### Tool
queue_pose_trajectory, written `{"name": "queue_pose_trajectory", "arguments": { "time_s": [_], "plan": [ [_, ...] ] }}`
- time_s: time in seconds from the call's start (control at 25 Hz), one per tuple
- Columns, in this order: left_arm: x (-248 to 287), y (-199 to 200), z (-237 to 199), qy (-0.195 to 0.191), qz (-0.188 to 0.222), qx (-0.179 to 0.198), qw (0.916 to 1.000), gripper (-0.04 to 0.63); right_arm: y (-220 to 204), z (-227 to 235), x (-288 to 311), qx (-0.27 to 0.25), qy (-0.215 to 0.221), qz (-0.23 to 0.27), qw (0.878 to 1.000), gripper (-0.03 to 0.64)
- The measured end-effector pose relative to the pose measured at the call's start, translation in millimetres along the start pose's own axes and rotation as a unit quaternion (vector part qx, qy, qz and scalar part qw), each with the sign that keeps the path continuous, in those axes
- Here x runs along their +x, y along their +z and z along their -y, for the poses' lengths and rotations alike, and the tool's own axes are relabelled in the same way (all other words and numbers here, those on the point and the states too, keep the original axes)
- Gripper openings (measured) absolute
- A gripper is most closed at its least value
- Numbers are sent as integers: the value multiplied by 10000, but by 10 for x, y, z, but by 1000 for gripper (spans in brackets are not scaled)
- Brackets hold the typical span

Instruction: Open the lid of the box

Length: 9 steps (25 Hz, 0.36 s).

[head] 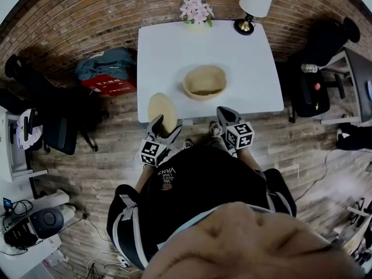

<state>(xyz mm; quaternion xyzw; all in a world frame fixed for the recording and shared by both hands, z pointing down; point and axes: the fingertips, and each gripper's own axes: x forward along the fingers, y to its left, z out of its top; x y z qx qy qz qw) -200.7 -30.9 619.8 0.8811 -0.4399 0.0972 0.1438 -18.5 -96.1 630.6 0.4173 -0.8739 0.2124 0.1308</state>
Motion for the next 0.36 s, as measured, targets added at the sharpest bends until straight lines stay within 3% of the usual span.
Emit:
{"name": "queue_pose_trajectory", "arguments": {
  "time_s": [0.36],
  "plan": [
    [13, 16, 18, 46, 25, 8, 10000, 350, 15, 12, 8, -106, 66, -31, 9999, 3]
  ]
}}
